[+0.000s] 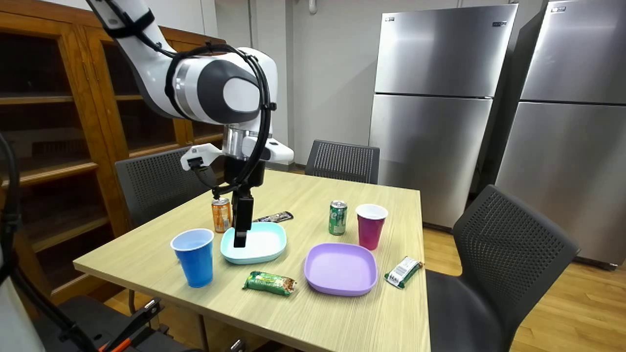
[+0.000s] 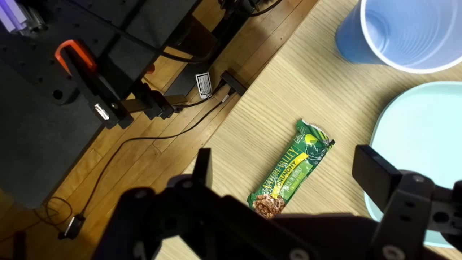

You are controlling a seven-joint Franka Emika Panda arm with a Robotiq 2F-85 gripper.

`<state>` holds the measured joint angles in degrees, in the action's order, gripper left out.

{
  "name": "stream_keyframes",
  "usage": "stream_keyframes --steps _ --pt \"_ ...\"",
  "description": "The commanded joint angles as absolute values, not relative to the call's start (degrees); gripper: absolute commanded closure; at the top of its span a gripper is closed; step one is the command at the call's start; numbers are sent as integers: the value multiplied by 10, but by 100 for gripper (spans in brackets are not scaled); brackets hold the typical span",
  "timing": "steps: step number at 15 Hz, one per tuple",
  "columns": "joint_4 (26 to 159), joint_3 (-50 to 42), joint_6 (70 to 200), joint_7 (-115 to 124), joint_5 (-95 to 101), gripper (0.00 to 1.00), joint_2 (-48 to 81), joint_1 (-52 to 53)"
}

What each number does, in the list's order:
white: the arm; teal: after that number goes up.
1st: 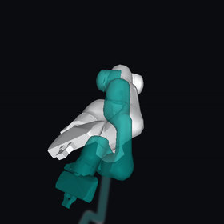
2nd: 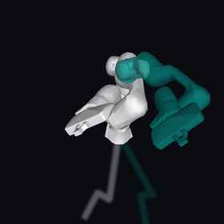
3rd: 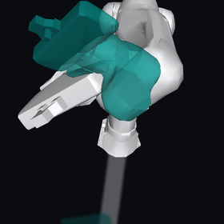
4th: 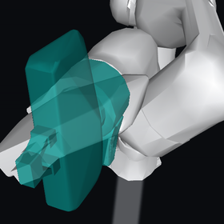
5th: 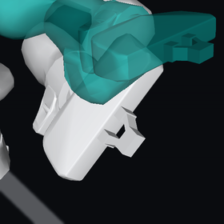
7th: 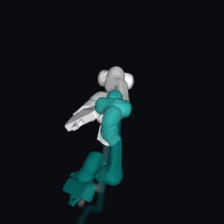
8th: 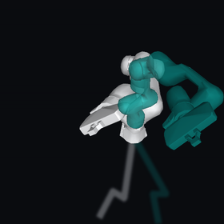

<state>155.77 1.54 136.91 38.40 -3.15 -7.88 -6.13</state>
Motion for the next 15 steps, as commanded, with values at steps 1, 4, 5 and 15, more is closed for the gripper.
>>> stream_keyframes --steps 1,4,5,15 --pt "1518 0 1392 435 -33 0 -6 -63" --pt "1502 -19 1431 480 -18 0 38 -59" --pt "1497 -26 1446 497 -9 0 54 -57" --pt "1460 -90 1506 574 39 0 145 -11"
